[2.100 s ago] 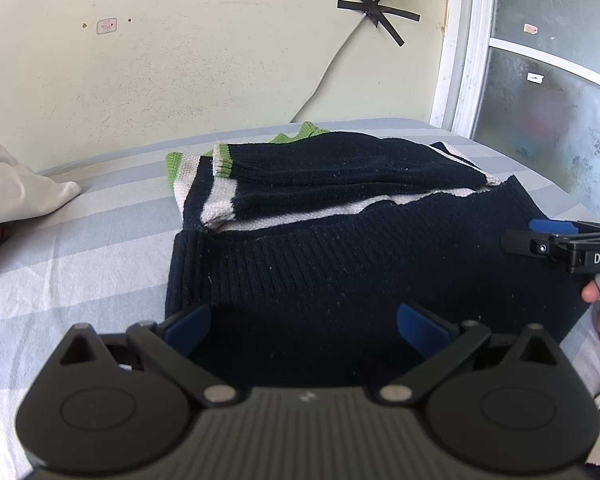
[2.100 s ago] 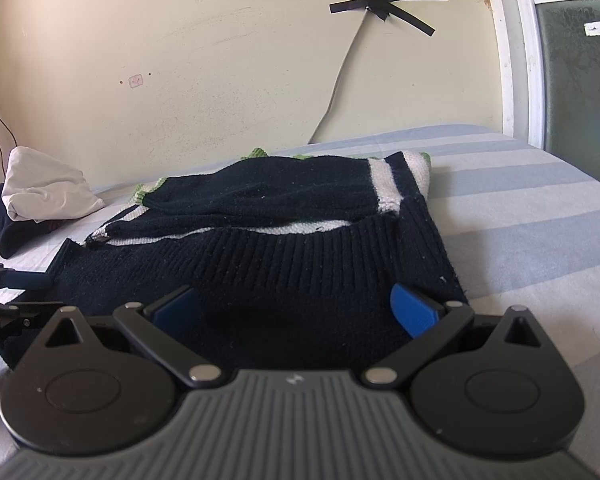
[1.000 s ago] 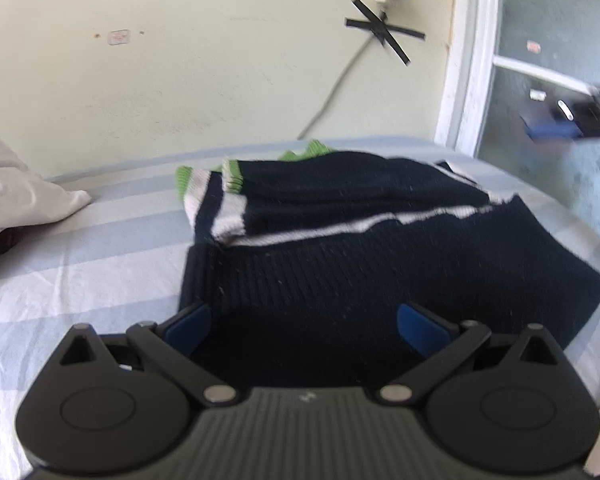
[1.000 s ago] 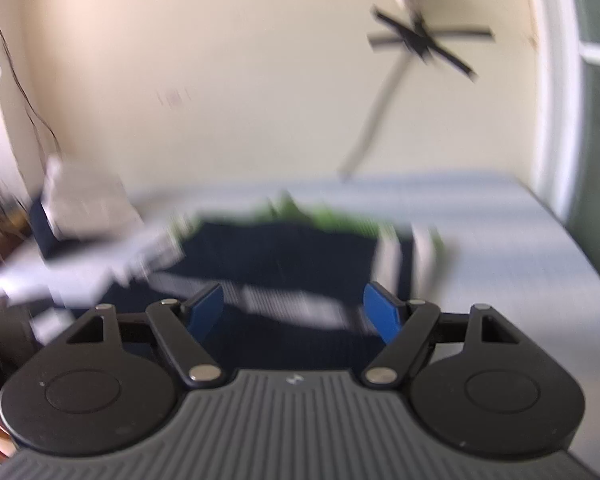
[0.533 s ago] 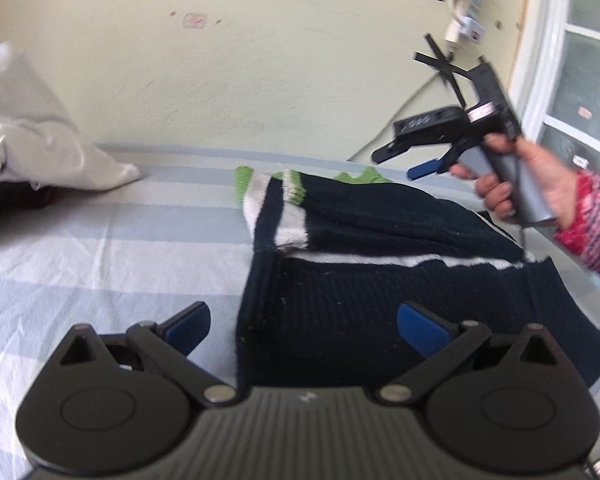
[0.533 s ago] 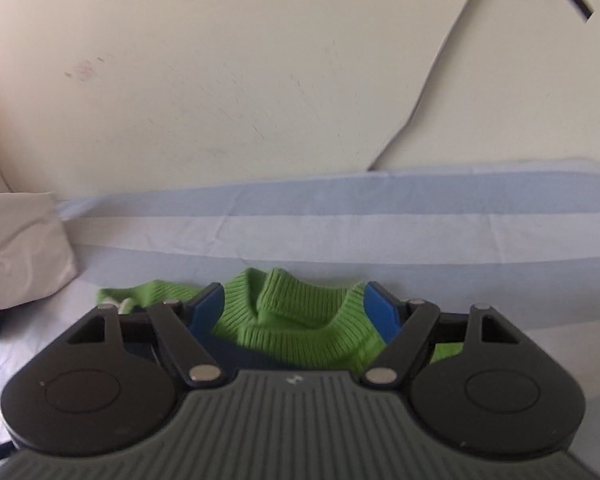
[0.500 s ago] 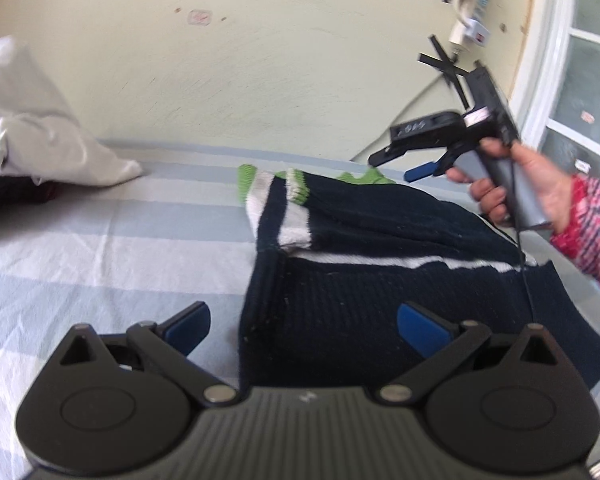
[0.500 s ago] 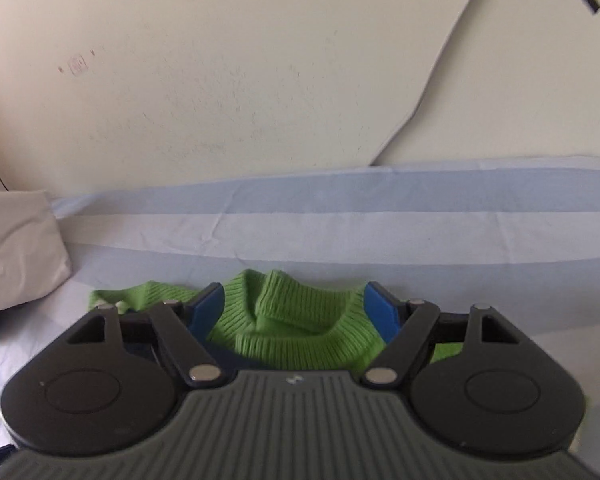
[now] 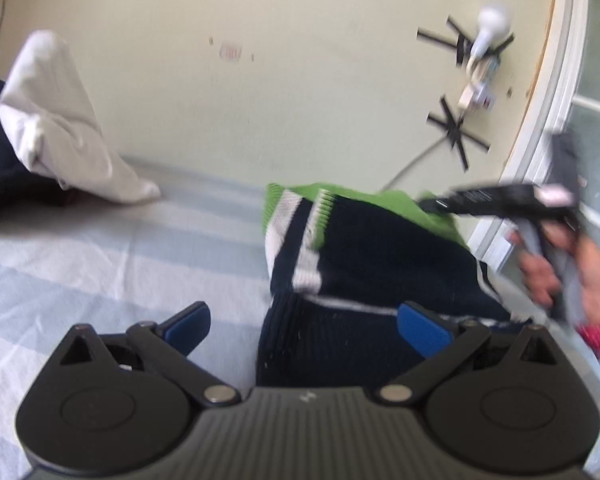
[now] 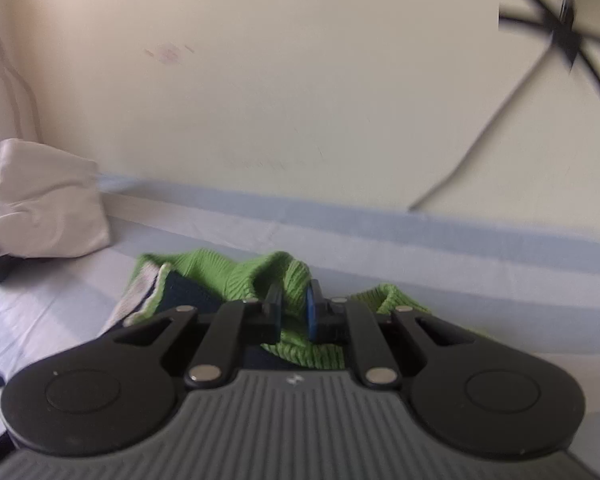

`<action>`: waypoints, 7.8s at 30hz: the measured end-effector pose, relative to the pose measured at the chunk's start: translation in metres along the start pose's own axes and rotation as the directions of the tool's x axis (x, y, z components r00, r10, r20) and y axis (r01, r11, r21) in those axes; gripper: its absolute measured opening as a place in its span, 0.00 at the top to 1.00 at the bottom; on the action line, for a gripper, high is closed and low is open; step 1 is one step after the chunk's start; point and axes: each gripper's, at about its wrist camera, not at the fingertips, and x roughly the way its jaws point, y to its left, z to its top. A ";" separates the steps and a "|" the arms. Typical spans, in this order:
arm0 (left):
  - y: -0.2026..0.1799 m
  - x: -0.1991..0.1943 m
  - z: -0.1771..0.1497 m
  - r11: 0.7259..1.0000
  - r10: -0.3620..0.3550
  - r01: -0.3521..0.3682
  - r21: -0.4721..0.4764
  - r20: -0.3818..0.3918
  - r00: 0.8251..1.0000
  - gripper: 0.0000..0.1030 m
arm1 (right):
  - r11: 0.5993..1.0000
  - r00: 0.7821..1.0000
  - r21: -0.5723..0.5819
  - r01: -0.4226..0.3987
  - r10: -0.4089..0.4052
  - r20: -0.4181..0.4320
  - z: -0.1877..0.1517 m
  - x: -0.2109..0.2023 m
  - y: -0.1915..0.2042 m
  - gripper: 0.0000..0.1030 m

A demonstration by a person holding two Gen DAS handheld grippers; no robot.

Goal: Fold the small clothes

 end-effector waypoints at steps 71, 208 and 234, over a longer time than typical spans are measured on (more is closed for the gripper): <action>-0.033 0.076 -0.003 0.988 0.115 -0.093 0.124 -0.179 0.977 0.92 | 0.947 0.965 0.245 0.206 -0.238 0.107 -0.158 -0.119 -0.013 0.99; 0.009 -0.011 -0.041 0.975 0.217 -0.209 0.080 -0.111 0.970 0.00 | 0.923 0.969 0.302 -0.238 0.203 0.143 -0.169 -0.044 0.099 0.10; 0.011 -0.015 -0.043 0.979 0.200 -0.195 0.066 -0.095 0.975 0.00 | 0.875 0.951 0.376 -0.305 0.255 0.177 -0.169 -0.037 0.093 0.05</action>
